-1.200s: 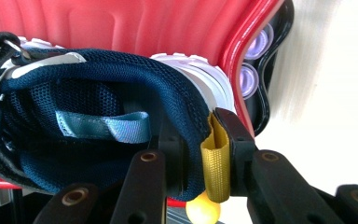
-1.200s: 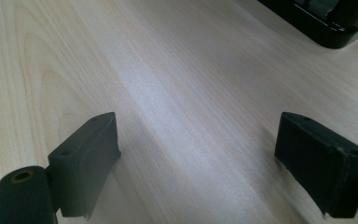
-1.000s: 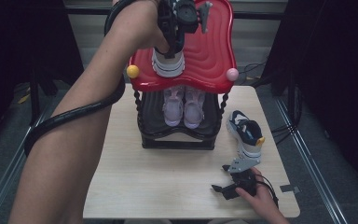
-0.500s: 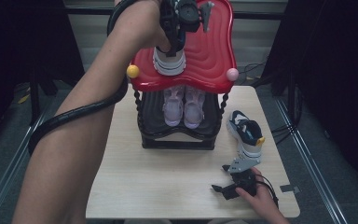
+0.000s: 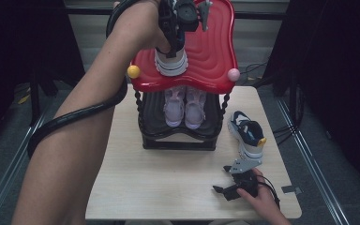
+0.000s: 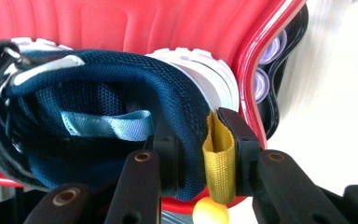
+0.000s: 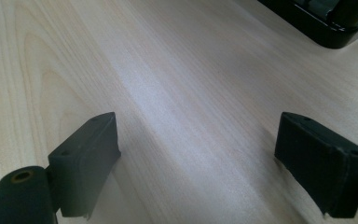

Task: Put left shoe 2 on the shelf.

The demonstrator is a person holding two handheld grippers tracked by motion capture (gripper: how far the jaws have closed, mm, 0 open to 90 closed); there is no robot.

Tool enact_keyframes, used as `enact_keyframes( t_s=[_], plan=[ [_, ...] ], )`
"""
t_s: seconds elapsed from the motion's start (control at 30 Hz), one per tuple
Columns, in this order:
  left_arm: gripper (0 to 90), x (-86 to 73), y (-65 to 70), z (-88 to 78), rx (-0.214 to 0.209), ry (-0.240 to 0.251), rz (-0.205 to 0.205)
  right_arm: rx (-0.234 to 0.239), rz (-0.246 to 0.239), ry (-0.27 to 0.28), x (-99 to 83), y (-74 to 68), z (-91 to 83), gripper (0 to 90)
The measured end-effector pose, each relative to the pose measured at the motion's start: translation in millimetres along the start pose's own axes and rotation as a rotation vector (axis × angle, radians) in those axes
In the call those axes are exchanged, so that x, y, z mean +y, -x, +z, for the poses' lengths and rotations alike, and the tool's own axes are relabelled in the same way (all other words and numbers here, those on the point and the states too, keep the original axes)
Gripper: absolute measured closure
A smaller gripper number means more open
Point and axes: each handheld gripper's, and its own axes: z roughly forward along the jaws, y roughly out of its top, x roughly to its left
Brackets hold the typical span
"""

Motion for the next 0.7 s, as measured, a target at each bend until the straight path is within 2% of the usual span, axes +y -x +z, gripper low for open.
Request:
enact_keyframes(
  t_s=[0.17, 0.53, 0.7],
  plan=[
    [68.8, -0.1, -2.1, 0.4, -0.015, -0.005, -0.019, 0.000, 0.000, 0.000, 0.0, 0.0, 0.0, 12.7],
    [59.9, -0.6, -3.9, 2.5, -0.015, 0.000, -0.056, 0.000, 0.000, 0.000, 0.0, 0.0, 0.0, 12.7],
    [60.1, -1.5, -2.9, 2.4, -0.012, 0.000, -0.043, 0.000, 0.000, 0.000, 0.0, 0.0, 0.0, 12.7]
  ],
)
